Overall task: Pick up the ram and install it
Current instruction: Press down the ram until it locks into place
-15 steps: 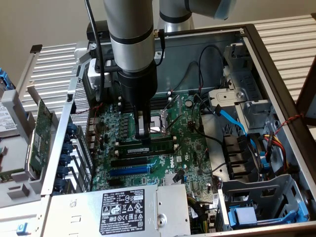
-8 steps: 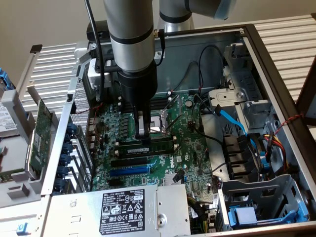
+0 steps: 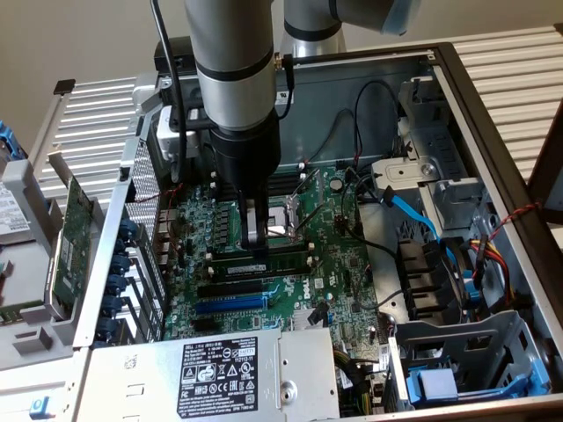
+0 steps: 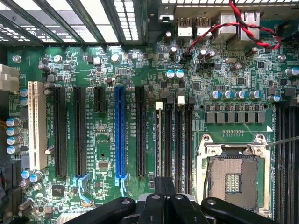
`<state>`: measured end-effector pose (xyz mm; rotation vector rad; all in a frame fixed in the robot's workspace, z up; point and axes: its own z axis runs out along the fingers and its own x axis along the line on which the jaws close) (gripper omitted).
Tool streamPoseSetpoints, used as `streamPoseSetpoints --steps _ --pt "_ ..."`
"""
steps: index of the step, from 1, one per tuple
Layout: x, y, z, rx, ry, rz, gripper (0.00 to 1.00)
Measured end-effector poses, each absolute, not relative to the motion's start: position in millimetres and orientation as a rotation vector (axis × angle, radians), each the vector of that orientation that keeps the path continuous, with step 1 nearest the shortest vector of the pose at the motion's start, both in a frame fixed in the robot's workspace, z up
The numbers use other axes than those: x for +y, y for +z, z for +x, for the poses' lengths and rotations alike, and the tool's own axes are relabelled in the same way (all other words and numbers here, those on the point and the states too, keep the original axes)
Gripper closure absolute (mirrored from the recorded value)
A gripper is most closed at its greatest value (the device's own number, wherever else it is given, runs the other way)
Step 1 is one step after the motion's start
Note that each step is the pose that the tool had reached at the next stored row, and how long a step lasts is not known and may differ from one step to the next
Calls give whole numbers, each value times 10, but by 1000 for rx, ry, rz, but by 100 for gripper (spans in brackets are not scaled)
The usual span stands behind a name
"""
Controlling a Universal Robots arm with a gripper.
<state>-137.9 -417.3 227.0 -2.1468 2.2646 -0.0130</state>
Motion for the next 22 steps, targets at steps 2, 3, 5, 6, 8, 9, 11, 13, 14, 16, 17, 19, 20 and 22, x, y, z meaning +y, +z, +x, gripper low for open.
streamPoseSetpoints --steps 2,3,5,6,8,9,11,13,14,16,17,19,20,22 --pt "-4173 2269 -1379 2265 -13 -2147 89" --pt "-4173 2269 -1379 2265 -13 -2147 89" --pt "-4172 2275 -1379 2264 -13 -2146 89" --pt "-4172 2282 -1379 2264 -12 -2146 89" --pt "-4172 2311 -1379 2264 -13 -2146 89" --pt "-4173 2331 -1380 2264 -13 -2146 89" --pt "-4173 2377 -1380 2265 -13 -2146 89" --pt "-4173 2424 -1380 2265 -13 -2147 89" --pt "-4173 2446 -1380 2265 -13 -2147 89" --pt "-4173 2490 -1380 2264 -13 -2147 89" --pt "-4174 2506 -1380 2265 -13 -2147 89" --pt "-4175 2521 -1380 2264 -13 -2147 89" --pt "-4175 2521 -1380 2265 -13 -2147 89" --pt "-4175 2521 -1380 2265 -13 -2147 89"
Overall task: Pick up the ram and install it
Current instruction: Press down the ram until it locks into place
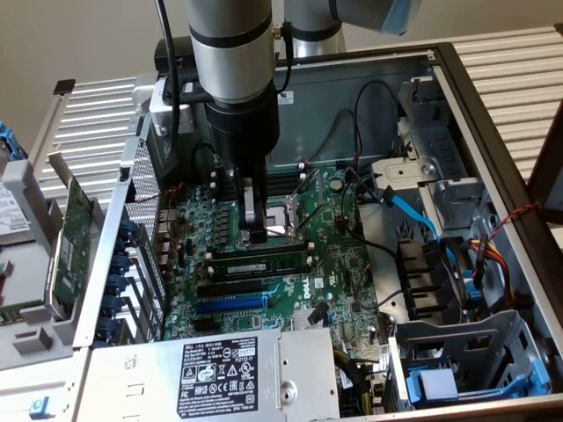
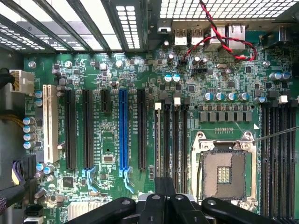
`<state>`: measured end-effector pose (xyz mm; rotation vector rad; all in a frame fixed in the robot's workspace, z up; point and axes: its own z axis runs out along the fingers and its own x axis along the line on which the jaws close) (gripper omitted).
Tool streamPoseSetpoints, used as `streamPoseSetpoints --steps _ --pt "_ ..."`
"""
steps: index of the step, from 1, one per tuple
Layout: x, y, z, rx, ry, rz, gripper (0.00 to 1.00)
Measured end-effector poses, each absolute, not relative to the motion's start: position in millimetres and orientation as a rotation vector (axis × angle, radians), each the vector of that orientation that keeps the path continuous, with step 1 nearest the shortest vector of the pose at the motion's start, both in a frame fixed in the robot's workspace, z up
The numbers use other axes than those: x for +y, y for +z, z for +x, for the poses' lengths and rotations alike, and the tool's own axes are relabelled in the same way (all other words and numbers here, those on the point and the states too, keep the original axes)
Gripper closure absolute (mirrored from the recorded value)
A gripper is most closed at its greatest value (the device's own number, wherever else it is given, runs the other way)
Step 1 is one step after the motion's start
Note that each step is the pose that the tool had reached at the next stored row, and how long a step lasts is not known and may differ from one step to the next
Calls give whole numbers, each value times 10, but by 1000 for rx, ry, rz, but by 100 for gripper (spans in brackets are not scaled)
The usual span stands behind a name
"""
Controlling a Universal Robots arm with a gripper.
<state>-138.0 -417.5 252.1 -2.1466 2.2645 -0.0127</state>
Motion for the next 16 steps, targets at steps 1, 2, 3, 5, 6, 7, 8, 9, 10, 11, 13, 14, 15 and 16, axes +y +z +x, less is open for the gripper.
streamPoseSetpoints --steps 1,2,3,5,6,7,8,9,10,11,13,14,15,16 --pt "-4175 2521 -1380 2265 -13 -2147 89" --pt "-4175 2521 -1380 2265 -13 -2147 89" --pt "-4175 2522 -1380 2265 -13 -2147 89" --pt "-4175 2522 -1380 2265 -13 -2147 89" --pt "-4175 2522 -1380 2265 -13 -2146 89" --pt "-4175 2522 -1380 2271 -13 -2140 89" --pt "-4175 2522 -1379 2287 -13 -2124 89" --pt "-4175 2522 -1379 2302 -14 -2107 89" --pt "-4175 2522 -1379 2319 -14 -2088 89" --pt "-4175 2522 -1380 2336 -14 -2070 89" --pt "-4175 2522 -1380 2368 -15 -2033 89" --pt "-4175 2522 -1380 2384 -15 -2015 89" --pt "-4175 2522 -1379 2400 -15 -1995 89" --pt "-4175 2522 -1380 2427 -16 -1963 89"
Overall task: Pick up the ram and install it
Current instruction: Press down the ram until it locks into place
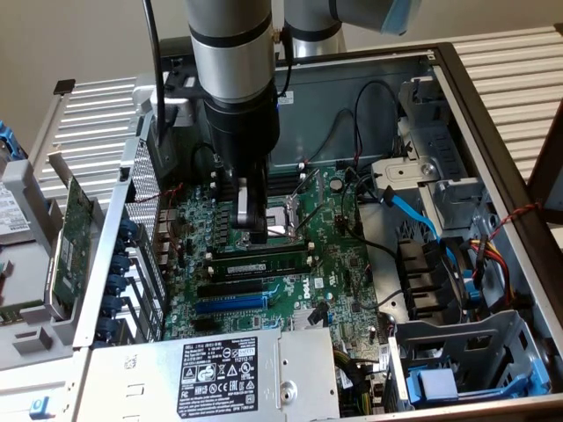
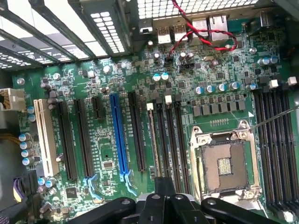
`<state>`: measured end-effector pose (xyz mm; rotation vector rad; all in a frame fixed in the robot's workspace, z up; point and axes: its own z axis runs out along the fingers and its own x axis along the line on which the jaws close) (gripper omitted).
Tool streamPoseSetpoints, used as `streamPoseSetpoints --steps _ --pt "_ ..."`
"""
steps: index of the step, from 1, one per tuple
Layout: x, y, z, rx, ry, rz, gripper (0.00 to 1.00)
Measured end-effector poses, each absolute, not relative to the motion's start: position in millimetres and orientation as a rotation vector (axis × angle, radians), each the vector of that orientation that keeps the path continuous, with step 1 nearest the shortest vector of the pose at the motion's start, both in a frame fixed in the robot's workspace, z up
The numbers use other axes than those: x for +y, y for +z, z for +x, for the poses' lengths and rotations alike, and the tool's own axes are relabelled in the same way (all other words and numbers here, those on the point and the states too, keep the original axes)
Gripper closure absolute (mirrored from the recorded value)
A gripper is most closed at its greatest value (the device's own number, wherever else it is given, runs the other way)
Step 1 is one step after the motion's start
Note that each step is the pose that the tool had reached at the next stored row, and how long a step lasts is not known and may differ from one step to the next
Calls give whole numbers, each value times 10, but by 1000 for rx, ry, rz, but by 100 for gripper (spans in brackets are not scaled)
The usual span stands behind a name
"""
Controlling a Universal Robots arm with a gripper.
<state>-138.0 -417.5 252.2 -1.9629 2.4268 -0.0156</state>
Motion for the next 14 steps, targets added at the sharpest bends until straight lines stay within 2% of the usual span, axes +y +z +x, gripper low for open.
streamPoseSetpoints --steps 14 --pt "-4175 2521 -1379 2640 -19 -1668 89"
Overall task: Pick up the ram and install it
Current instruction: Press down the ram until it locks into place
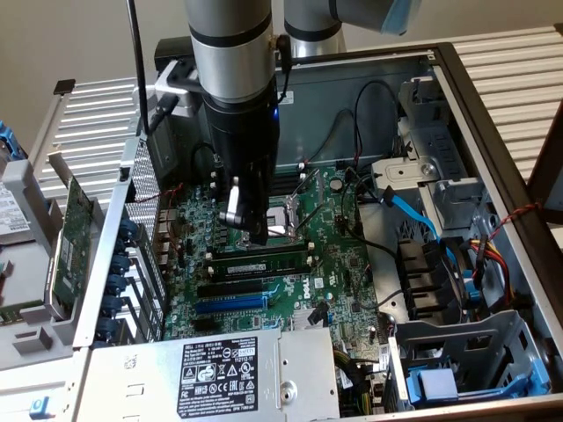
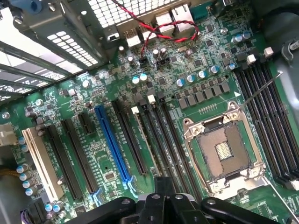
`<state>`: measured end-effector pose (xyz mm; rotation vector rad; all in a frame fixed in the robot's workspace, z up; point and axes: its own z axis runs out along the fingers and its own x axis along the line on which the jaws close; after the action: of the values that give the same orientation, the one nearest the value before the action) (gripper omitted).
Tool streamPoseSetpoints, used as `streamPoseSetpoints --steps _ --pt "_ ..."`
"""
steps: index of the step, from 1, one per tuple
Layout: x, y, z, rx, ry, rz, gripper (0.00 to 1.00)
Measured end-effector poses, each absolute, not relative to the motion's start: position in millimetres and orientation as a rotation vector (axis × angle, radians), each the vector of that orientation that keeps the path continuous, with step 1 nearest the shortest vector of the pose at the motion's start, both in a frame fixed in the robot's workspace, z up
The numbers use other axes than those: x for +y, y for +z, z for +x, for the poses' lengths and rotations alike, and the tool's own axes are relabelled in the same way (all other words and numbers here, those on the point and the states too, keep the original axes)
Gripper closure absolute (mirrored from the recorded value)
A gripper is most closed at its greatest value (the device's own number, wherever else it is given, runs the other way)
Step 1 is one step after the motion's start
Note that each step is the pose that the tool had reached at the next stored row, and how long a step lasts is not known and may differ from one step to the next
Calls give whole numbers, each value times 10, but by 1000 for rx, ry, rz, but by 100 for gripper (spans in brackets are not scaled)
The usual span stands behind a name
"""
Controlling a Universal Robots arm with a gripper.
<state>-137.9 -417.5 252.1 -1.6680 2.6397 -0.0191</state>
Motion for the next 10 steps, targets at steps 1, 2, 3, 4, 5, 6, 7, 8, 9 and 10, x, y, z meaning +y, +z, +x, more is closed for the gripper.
streamPoseSetpoints --steps 1,2,3,4,5,6,7,8,9,10 --pt "-4175 2522 -1380 2653 -19 -1648 89" --pt "-4175 2522 -1380 2665 -20 -1627 89" --pt "-4175 2522 -1380 2678 -20 -1606 89" --pt "-4175 2522 -1380 2691 -20 -1584 89" --pt "-4175 2521 -1380 2704 -20 -1563 89" --pt "-4175 2522 -1380 2715 -21 -1543 89" --pt "-4175 2522 -1380 2728 -21 -1521 89" --pt "-4175 2522 -1380 2740 -21 -1500 89" --pt "-4175 2522 -1380 2751 -21 -1478 89" --pt "-4175 2522 -1379 2763 -21 -1457 89"
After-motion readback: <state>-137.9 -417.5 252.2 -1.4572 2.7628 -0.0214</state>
